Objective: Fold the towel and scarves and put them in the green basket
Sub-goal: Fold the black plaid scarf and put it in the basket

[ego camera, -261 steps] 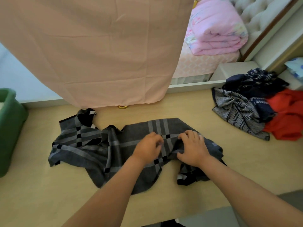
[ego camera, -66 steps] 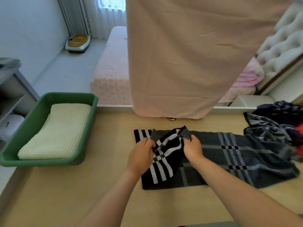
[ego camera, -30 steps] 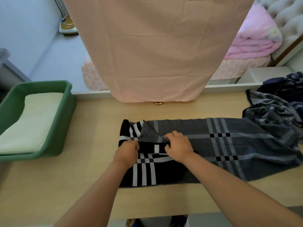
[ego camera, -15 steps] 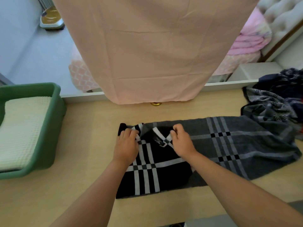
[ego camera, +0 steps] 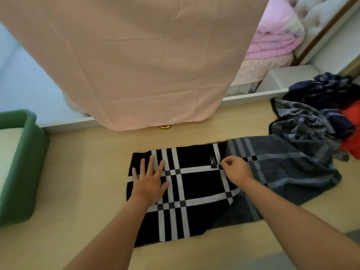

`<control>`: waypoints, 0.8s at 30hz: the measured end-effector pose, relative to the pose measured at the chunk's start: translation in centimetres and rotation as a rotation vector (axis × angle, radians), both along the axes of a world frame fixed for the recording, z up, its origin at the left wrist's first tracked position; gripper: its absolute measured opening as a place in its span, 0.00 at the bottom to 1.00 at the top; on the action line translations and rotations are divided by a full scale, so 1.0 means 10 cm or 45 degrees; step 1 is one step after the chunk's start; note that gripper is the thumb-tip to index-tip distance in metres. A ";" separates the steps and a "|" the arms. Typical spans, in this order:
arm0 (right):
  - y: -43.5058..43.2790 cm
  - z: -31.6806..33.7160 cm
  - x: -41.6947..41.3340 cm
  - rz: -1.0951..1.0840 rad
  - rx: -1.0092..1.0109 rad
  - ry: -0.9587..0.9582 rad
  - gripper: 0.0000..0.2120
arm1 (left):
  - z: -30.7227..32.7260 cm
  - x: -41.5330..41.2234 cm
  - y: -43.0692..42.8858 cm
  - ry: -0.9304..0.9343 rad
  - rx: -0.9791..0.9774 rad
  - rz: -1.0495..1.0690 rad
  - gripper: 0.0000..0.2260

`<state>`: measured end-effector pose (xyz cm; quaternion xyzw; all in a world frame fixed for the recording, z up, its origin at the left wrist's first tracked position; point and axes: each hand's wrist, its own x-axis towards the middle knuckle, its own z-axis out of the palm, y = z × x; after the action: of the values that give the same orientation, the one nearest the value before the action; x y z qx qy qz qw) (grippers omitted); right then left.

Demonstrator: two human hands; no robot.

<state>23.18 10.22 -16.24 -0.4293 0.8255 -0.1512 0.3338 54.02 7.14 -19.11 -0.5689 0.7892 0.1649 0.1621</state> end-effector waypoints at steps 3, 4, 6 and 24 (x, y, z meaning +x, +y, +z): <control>-0.02 0.00 0.04 -0.103 -0.153 -0.136 0.06 | 0.01 -0.04 0.02 -0.076 -0.099 -0.005 0.34; -0.04 0.02 0.06 -0.175 -0.218 -0.191 0.06 | 0.01 -0.06 0.04 -0.057 -0.150 -0.008 0.34; -0.04 0.08 0.07 -0.273 -0.263 -0.303 0.08 | 0.02 -0.12 0.11 0.031 -0.256 -0.050 0.32; 0.61 0.29 -0.20 -0.008 0.008 -0.676 0.13 | 0.20 -0.73 0.92 0.480 -0.178 -0.163 0.30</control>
<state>21.18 16.31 -13.29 -0.3711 0.7107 -0.2571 0.5396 46.70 16.31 -17.07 -0.4865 0.8497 0.2025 -0.0181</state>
